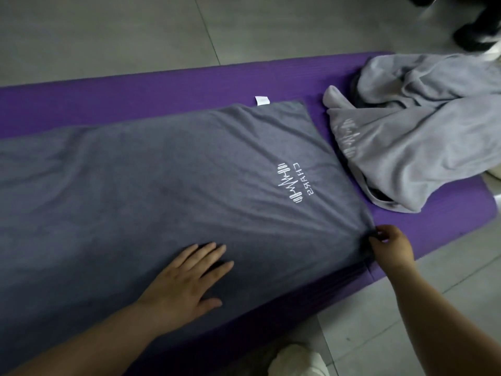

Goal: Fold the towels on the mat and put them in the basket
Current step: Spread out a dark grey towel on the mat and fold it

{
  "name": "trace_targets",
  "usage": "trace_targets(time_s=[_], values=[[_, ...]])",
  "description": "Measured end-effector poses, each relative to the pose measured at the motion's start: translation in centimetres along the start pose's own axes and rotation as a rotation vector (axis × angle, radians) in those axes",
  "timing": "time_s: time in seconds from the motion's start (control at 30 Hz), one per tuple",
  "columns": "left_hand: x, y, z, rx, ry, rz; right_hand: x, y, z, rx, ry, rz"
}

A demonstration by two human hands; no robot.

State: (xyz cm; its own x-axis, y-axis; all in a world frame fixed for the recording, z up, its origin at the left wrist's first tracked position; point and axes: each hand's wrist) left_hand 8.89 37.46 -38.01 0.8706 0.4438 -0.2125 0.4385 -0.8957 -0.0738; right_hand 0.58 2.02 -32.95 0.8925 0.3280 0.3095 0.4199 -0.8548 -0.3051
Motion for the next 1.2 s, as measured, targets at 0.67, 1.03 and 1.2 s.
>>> trace_targets(time_s=[0.67,1.03,1.2], values=[[10.5,6.1,-0.4,-0.259,-0.029,-0.736,24.3,13.2,5.7,-0.008,-0.222,-0.464],[10.7,6.6,-0.8,-0.158,-0.048,-0.746,26.2,16.8,5.5,-0.144,-0.226,-0.46],[11.0,6.6,-1.3,-0.067,-0.051,-0.728,26.1,10.4,6.7,-0.182,-0.233,-0.686]])
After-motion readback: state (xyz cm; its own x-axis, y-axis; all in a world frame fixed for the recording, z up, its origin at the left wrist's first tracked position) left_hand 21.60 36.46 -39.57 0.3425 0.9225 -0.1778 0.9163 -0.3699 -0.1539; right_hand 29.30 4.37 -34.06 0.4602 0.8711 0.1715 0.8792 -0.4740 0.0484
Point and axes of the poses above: each hand's wrist, its own y-axis towards the middle knuckle, its own z-axis out of the palm, x = y × z, and after that the axes turned 3 degrees about z, right-handed
